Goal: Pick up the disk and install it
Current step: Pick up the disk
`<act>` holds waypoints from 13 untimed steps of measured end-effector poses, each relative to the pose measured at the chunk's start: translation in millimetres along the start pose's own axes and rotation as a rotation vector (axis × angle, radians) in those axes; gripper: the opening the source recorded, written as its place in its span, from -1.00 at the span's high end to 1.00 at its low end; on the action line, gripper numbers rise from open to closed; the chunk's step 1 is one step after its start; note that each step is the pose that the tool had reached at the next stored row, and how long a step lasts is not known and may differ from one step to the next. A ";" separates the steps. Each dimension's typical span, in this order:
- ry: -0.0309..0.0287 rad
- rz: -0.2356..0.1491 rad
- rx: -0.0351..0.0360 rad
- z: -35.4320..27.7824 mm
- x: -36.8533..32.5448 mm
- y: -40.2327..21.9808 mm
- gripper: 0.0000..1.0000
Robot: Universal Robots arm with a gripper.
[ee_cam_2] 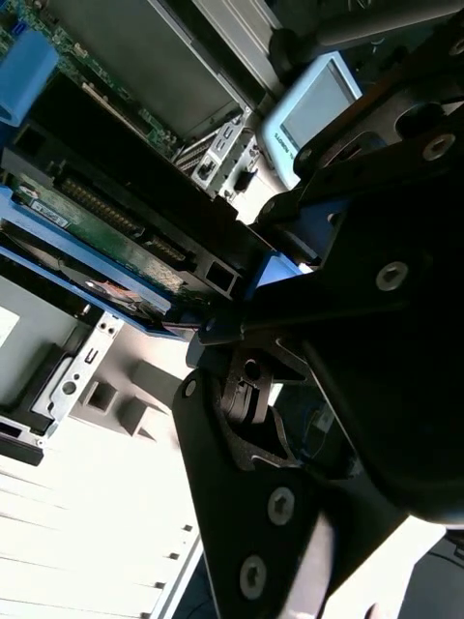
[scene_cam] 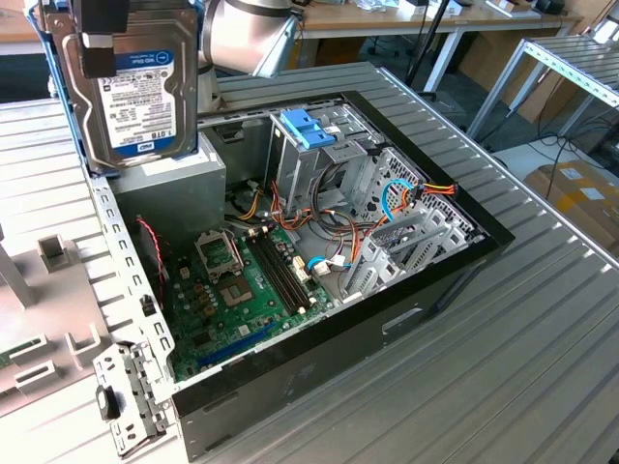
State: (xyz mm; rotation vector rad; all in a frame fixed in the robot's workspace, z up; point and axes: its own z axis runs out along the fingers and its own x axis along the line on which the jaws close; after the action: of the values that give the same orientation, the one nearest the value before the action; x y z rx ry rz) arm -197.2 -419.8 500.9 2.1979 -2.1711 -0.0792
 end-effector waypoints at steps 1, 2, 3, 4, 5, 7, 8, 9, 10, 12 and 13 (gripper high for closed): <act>-0.0001 0.000 0.0000 0.0 0.6 -0.9 0.26; -0.0002 0.000 -0.0002 0.1 1.1 -1.9 0.26; -0.0001 0.000 -0.0004 0.0 1.8 -3.0 0.26; 0.0000 0.000 -0.0006 0.0 2.2 -3.8 0.26; 0.0000 0.000 -0.0008 0.0 2.9 -4.8 0.26; 0.0000 0.000 -0.0014 -0.1 4.4 -7.4 0.26; 0.0000 0.000 -0.0016 -0.1 5.0 -8.3 0.26; 0.0000 0.000 -0.0018 -0.1 5.6 -9.3 0.26; 0.0000 0.000 -0.0020 -0.1 6.2 -10.4 0.26; -0.0001 0.000 -0.0024 -0.1 7.5 -12.7 0.26; 0.0000 0.000 -0.0026 -0.2 8.0 -13.7 0.26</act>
State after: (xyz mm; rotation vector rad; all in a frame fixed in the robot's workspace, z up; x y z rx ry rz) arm -183.4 -427.6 500.1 2.1965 -2.1698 -0.0820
